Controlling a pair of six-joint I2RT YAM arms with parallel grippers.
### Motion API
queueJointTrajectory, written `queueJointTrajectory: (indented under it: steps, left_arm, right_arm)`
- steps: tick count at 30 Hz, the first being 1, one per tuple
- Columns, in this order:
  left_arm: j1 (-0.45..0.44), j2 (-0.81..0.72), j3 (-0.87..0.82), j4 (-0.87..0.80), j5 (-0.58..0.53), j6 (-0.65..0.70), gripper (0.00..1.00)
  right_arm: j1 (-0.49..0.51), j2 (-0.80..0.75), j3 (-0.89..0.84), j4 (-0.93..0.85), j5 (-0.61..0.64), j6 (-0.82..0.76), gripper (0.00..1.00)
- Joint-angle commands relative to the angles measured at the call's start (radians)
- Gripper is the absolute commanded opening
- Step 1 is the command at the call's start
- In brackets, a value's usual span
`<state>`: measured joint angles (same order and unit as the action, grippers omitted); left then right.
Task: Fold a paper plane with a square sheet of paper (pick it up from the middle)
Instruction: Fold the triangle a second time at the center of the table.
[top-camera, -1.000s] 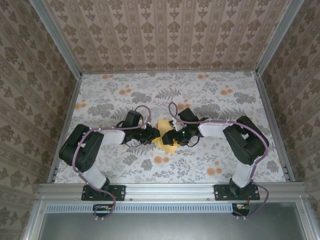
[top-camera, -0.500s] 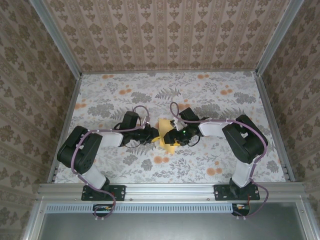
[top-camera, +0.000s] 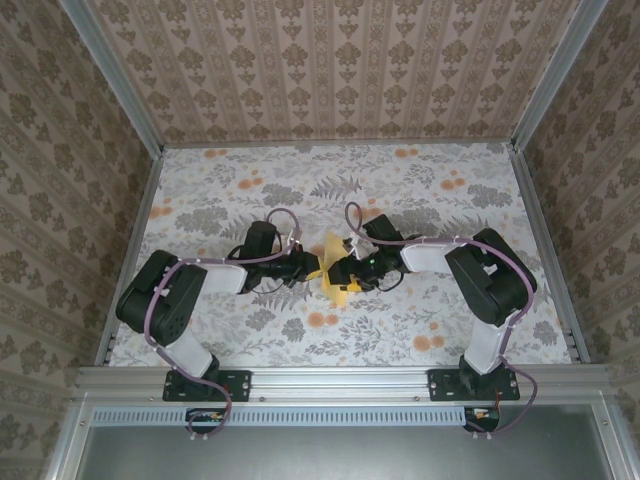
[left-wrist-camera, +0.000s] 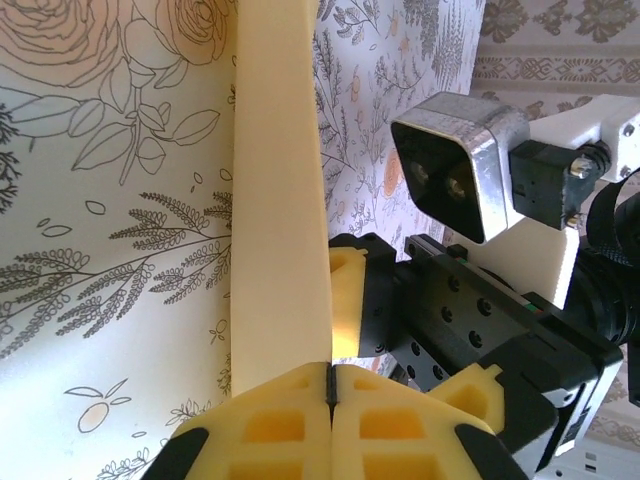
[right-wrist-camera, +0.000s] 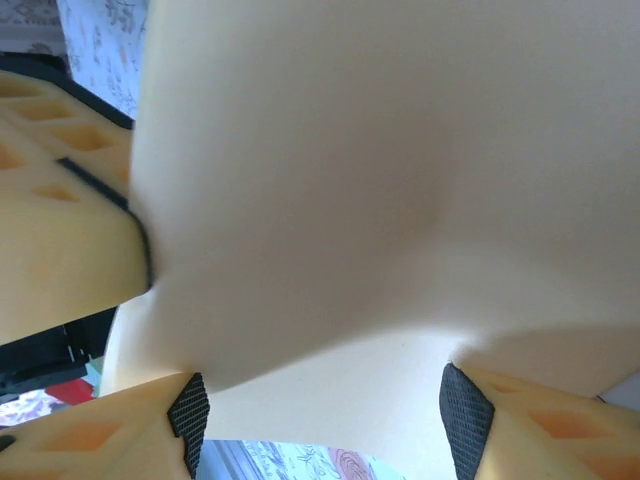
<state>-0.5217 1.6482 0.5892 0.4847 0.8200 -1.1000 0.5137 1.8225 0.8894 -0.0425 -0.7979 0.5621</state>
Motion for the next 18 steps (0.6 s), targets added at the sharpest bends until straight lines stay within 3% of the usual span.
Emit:
queueJointTrajectory:
  steps: [1, 11, 18]
  left_arm:
    - [0.003, 0.026, -0.021, 0.079, 0.033, -0.033, 0.03]
    - [-0.001, 0.035, -0.024, 0.094, 0.029, -0.04, 0.0]
    - [-0.008, 0.039, -0.018, 0.104, 0.03, -0.049, 0.0]
  right_arm:
    - [-0.018, 0.019, -0.051, 0.012, 0.041, 0.014, 0.71]
    - [-0.032, 0.016, -0.069, 0.056, 0.008, 0.044, 0.77]
    - [-0.03, 0.003, -0.06, 0.005, 0.058, 0.006, 0.81]
